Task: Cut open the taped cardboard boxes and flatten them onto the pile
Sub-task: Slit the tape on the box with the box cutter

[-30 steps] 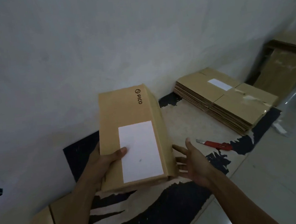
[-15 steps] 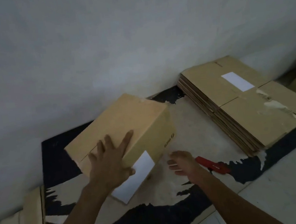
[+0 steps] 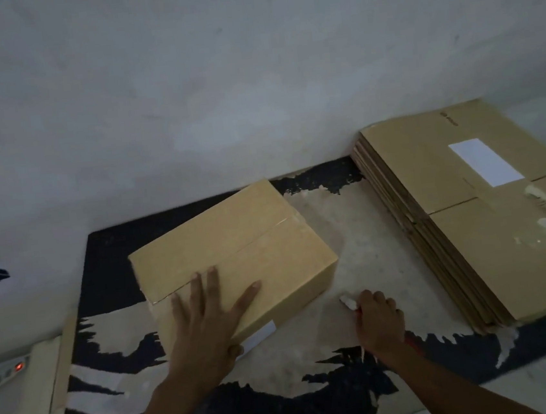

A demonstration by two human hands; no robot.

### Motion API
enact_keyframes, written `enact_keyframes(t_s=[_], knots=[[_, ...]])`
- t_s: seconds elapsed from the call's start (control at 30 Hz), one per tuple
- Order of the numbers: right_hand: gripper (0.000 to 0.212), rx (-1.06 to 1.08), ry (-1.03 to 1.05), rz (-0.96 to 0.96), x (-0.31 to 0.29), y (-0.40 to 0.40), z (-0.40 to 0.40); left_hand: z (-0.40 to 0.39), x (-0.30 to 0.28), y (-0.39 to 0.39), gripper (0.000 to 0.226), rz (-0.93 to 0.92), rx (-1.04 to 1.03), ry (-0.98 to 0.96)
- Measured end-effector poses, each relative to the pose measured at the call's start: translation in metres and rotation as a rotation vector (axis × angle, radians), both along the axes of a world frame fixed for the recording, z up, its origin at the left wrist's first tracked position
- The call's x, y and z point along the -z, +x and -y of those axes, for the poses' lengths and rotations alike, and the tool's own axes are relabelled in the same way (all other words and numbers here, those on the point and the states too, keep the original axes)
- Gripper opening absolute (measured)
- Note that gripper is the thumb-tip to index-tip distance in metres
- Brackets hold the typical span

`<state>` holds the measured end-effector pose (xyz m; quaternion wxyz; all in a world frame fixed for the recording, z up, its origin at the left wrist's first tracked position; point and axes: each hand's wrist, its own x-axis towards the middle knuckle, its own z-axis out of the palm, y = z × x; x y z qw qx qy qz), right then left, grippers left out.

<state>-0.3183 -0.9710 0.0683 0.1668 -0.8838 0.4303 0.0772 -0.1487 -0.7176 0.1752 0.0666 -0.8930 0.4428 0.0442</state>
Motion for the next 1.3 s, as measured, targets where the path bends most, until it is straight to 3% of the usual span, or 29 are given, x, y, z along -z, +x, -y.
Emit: enact_keyframes(t_s=[0.1,0.17,0.27,0.33,0.4,0.47,0.53,0.63,0.73,0.87,0.97,1.07,1.3], knots=[[0.021,0.116,0.126,0.154,-0.011,0.009,0.019,-0.004,-0.005,0.002,0.092,-0.128,-0.046,-0.088],[0.019,0.206,0.192,0.349,-0.028,0.022,0.03,-0.008,-0.008,0.007,0.082,-0.246,-0.136,-0.281],[0.024,0.292,0.26,0.553,-0.063,0.051,0.046,-0.017,-0.01,0.025,0.065,-0.145,-0.311,-0.564],[0.025,0.285,0.34,0.693,-0.092,0.071,0.048,-0.02,-0.015,0.039,0.07,-0.083,-0.585,-0.684],[0.028,0.184,0.375,0.798,-0.121,0.087,0.041,-0.024,-0.029,0.044,0.099,-0.222,-0.899,-0.733],[0.03,-0.022,0.346,0.766,-0.148,0.104,0.025,-0.029,-0.032,0.045,0.119,-0.502,-1.066,-0.775],[0.028,-0.261,0.33,0.694,-0.168,0.124,0.003,-0.033,-0.029,0.04,0.122,-0.689,-0.989,-0.72],[0.023,-0.603,0.375,0.586,-0.181,0.151,-0.036,-0.039,-0.019,0.035,0.12,-0.697,-0.858,-0.701],[0.016,-0.826,0.331,0.355,-0.18,0.17,-0.078,-0.05,-0.017,0.048,0.122,-0.72,-0.778,-0.707],[0.013,-0.965,0.316,0.181,-0.177,0.181,-0.121,-0.062,-0.015,0.056,0.128,-0.802,-0.7,-0.705],[0.007,-1.051,0.056,0.109,-0.174,0.19,-0.136,-0.066,-0.009,0.049,0.096,-0.799,-0.646,-0.701],[0.007,-1.031,-0.063,0.075,-0.171,0.199,-0.143,-0.068,0.0,0.049,0.08,-0.806,-0.672,-0.768],[0.01,-1.042,-0.105,0.033,-0.172,0.215,-0.151,-0.069,0.004,0.052,0.082,-0.912,-0.741,-0.956]])
